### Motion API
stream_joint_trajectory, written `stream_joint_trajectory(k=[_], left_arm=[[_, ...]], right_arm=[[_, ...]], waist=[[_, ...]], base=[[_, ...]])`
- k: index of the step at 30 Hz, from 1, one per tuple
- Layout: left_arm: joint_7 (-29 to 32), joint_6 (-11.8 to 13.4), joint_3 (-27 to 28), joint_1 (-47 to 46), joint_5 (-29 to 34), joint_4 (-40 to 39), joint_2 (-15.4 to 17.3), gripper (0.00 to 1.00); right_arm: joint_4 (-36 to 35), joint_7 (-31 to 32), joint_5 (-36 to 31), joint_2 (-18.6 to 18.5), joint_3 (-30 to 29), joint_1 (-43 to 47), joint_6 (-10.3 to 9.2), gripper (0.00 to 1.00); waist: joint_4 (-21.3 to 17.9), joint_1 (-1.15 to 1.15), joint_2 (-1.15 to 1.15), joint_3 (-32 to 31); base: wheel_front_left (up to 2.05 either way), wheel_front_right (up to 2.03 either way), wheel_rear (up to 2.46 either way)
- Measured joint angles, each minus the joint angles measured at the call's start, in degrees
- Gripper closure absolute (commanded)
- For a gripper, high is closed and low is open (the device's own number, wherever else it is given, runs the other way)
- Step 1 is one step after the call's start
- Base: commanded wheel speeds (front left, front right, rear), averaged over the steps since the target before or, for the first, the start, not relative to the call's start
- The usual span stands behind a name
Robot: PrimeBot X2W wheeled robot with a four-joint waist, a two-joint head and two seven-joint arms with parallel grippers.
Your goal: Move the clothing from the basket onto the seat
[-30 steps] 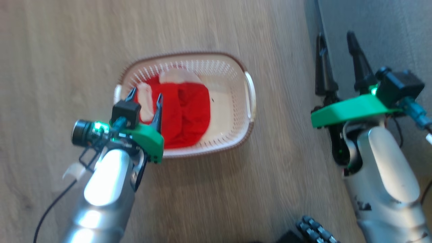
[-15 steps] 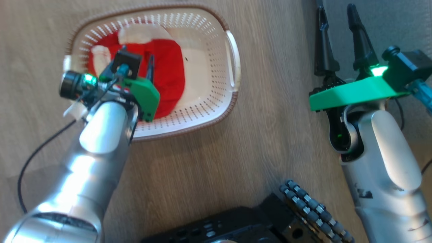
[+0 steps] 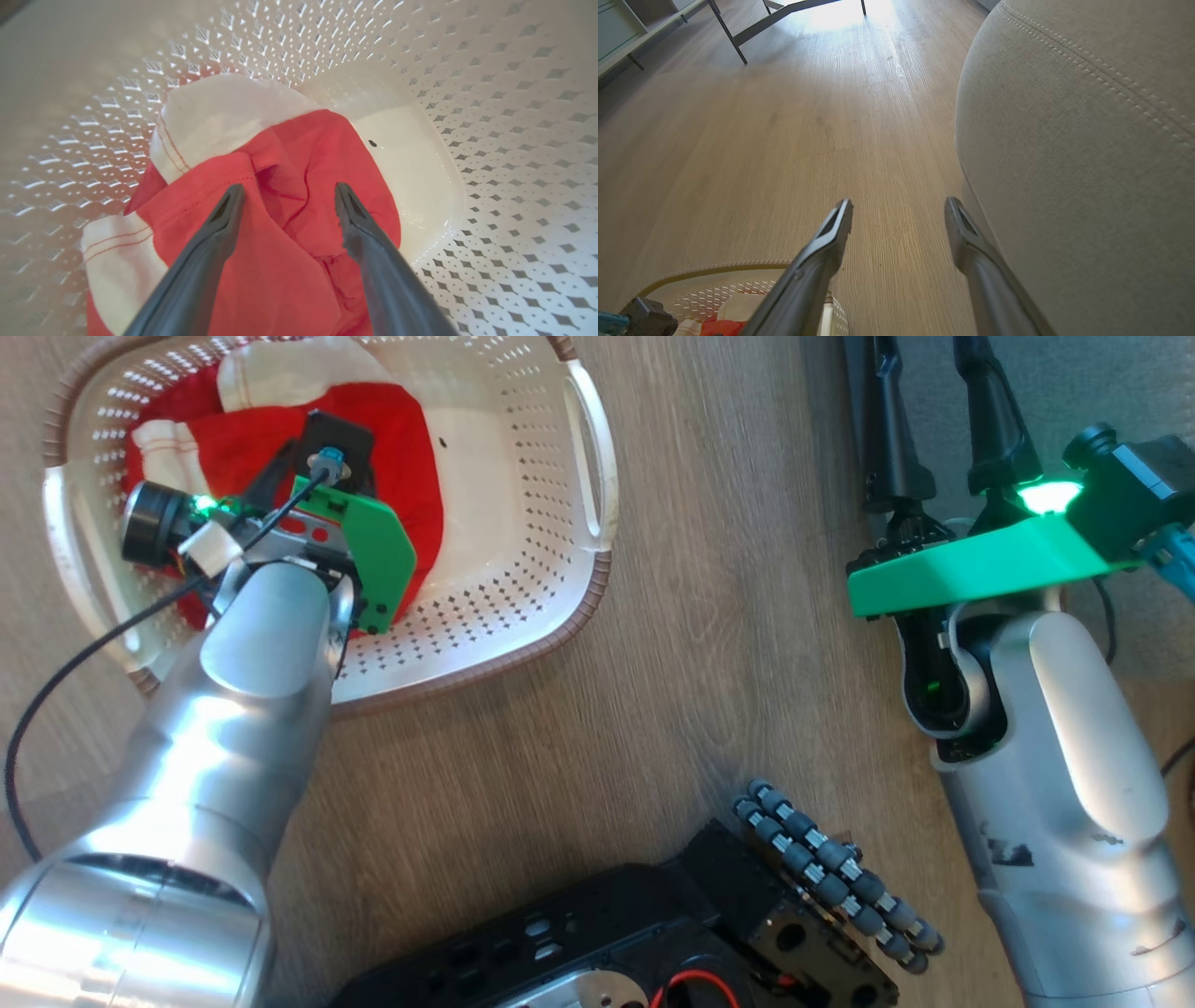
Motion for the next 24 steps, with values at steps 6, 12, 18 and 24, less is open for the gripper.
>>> stream_joint_trajectory(k=[6,12,18,24], left_arm=[[2.5,2.8,0.1,-2.0,-0.1,2.3,0.6,0.00],[3.6,4.2,-1.0,-3.5,0.6,3.4,2.4,0.00],[6.7,4.7,-3.6,-4.7,2.5,3.9,2.8,0.00],[9.6,4.5,-5.9,-5.4,3.7,4.5,2.8,0.85]], right_arm=[[0.2,0.0,1.0,0.0,0.4,0.0,0.00,0.00],[0.2,0.0,1.7,0.0,0.9,0.0,0.00,0.00],[0.1,0.0,2.2,0.1,1.2,-0.1,0.00,0.00],[0.1,0.0,2.2,0.1,1.3,-0.1,0.00,0.00]], waist=[[-0.8,0.00,0.00,1.5],[-1.3,0.00,0.00,2.7],[-1.3,0.00,0.00,3.4],[-1.0,0.00,0.00,3.6]], base=[[0.00,0.00,0.00],[0.00,0.00,0.00],[0.00,0.00,0.00],[0.00,0.00,0.00]])
